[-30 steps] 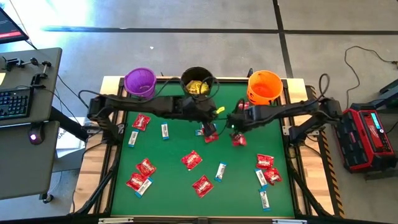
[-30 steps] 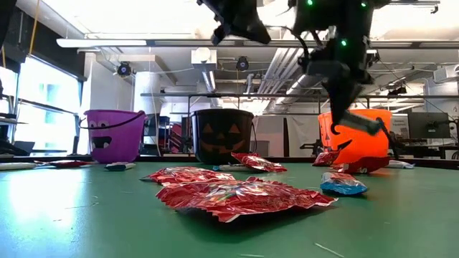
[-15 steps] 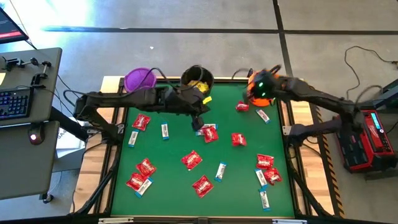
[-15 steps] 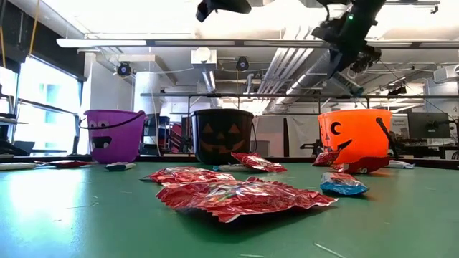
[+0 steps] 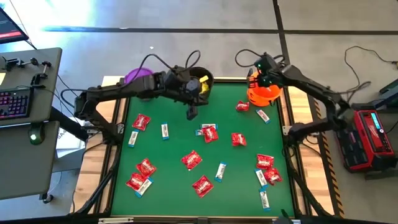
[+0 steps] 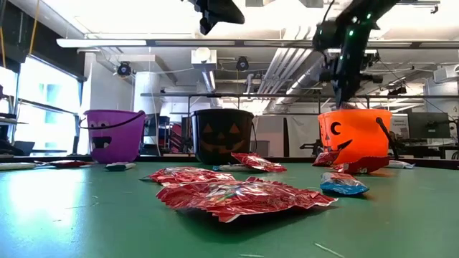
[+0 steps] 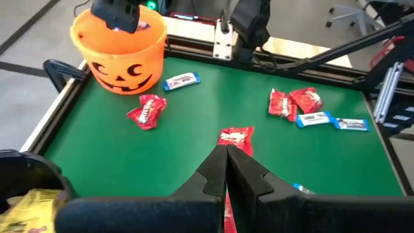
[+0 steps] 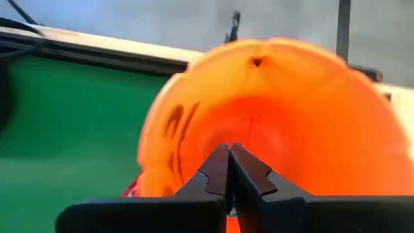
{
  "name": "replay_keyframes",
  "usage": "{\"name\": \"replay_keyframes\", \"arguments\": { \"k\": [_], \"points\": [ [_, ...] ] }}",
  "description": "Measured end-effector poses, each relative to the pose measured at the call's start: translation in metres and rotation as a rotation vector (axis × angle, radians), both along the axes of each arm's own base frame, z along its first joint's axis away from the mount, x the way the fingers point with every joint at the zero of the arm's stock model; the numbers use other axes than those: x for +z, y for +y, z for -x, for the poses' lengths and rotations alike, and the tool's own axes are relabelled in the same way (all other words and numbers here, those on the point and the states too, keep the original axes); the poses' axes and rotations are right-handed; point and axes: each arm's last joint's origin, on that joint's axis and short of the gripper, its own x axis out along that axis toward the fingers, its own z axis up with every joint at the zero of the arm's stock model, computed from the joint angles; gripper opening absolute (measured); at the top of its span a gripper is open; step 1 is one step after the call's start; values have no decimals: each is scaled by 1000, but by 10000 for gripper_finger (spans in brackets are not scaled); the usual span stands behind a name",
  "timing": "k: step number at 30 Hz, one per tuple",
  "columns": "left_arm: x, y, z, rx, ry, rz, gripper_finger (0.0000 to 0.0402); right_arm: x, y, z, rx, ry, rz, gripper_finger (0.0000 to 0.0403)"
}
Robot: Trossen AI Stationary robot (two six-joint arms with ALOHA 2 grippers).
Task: Sort candy by brand, put in halloween buckets
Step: Put the blue chocolate bar into the orange bucket
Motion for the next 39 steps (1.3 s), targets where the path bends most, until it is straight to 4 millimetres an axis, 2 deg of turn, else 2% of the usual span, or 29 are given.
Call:
{"name": "replay_keyframes", "arguments": {
  "k": [7,12,19,23,26,35,39],
  "points": [
    [-1,13,4,19,8,13,0,-31,-24,0,-17,72,-125,0],
    [-1,22,6,149,15,20,0,-50,-38,2,-4,135,-179,0],
    [-3,23,8,217,36,80,0,-69,-56,7,-32,151,-213,0],
    [-4,24,9,210,41,66,0,-72,-59,12,-51,101,-257,2],
    [-5,30,13,218,70,79,0,-70,-58,16,-75,99,-275,18],
    [-8,35,20,226,122,77,0,-50,-49,25,-24,55,-259,135],
    [-9,34,21,230,132,85,0,-40,-43,25,55,3,-257,151]
  ]
}}
